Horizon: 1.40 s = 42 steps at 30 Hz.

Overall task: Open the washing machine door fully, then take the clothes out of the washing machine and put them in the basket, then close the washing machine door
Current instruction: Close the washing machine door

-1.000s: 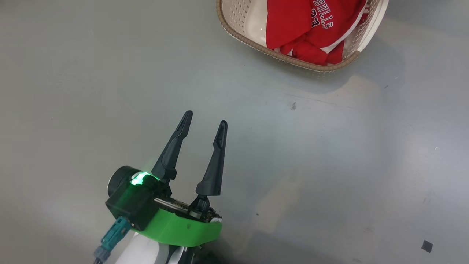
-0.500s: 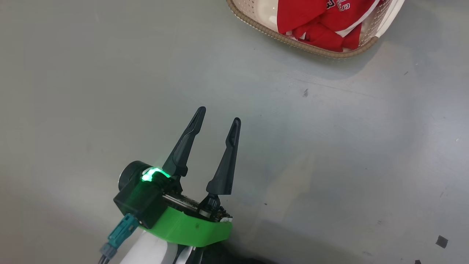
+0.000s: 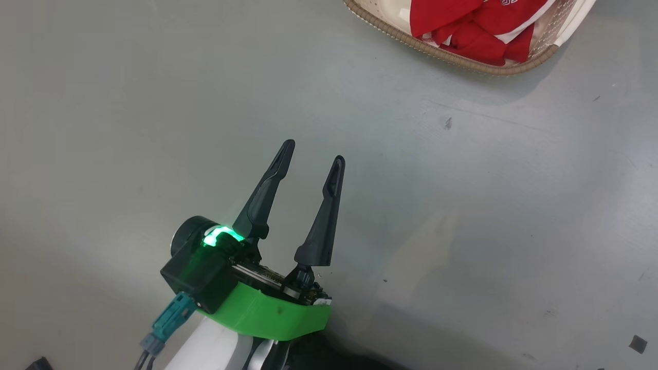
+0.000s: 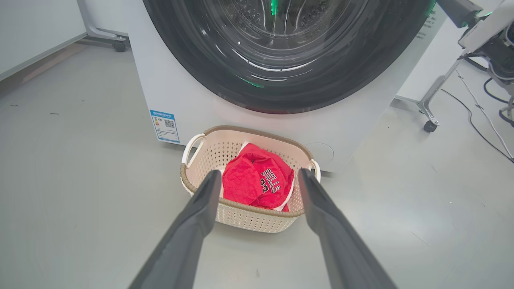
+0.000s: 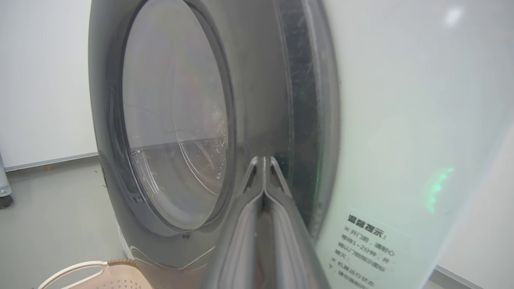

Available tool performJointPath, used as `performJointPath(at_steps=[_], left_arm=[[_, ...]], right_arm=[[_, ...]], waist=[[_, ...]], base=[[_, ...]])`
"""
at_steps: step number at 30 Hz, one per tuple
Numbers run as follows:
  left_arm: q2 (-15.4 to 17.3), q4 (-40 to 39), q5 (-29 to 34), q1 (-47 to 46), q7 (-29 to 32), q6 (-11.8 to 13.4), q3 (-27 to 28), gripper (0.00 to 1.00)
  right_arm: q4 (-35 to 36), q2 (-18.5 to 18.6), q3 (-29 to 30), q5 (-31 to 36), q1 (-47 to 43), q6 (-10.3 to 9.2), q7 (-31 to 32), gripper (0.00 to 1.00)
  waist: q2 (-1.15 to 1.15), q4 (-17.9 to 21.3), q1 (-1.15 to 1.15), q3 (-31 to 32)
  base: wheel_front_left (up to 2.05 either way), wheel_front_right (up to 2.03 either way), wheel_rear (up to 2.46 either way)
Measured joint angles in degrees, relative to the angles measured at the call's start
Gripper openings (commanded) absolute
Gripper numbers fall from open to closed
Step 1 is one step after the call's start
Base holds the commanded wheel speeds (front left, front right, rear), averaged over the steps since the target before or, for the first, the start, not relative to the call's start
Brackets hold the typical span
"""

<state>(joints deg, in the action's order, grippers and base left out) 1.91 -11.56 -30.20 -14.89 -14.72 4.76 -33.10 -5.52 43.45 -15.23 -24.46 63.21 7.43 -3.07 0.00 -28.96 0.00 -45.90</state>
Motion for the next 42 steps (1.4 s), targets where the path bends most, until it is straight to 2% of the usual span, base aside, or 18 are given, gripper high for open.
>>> performJointPath(at_steps=[8, 15, 20, 31, 39, 42], left_arm=[[-0.03, 0.11, -0.42, -0.31, 0.0, 0.33, -0.13, 1.0], [-0.03, 0.44, -0.42, -0.5, 0.0, 0.34, -0.12, 1.0], [-0.07, 1.74, -0.42, -1.49, 0.0, 0.51, 0.11, 1.0], [-0.2, 3.82, 0.56, -3.21, 0.0, 0.52, 3.5, 1.0], [-0.22, 6.95, 4.05, -3.32, -0.01, 0.46, 5.71, 1.0], [-0.22, 8.28, 5.08, -3.32, -0.01, 0.4, 6.87, 1.0]], right_arm=[[-2.18, -2.03, 0.35, -1.18, 1.36, -0.02, 0.0, 0.0], [-3.38, -2.18, 0.02, -1.19, 2.07, 0.09, -0.03, 0.0], [-6.19, -2.7, -0.6, -1.05, 1.6, 0.09, -2.41, 0.0], [-11.96, -5.01, -0.47, -1.47, -8.53, -0.62, -8.15, 0.0], [-14.19, -7.99, 0.52, -4.5, -16.06, -1.15, -10.37, 0.0], [-14.9, -9.44, 2.01, -6.57, -18.38, -2.04, -10.77, 0.0]], waist=[[0.0, -0.54, 0.0, 0.03], [0.0, -0.52, 0.0, 0.12], [0.0, -0.44, 0.0, 1.06], [0.0, 0.62, 0.0, 6.44], [0.0, 2.91, 0.0, 11.39], [0.0, 4.18, 0.0, 13.24]], base=[[0.0, 0.0, 0.0], [0.0, 0.0, 0.0], [0.0, 0.0, 0.0], [0.0, 0.0, 0.0], [0.0, 0.0, 0.0], [0.0, 0.0, 0.0]])
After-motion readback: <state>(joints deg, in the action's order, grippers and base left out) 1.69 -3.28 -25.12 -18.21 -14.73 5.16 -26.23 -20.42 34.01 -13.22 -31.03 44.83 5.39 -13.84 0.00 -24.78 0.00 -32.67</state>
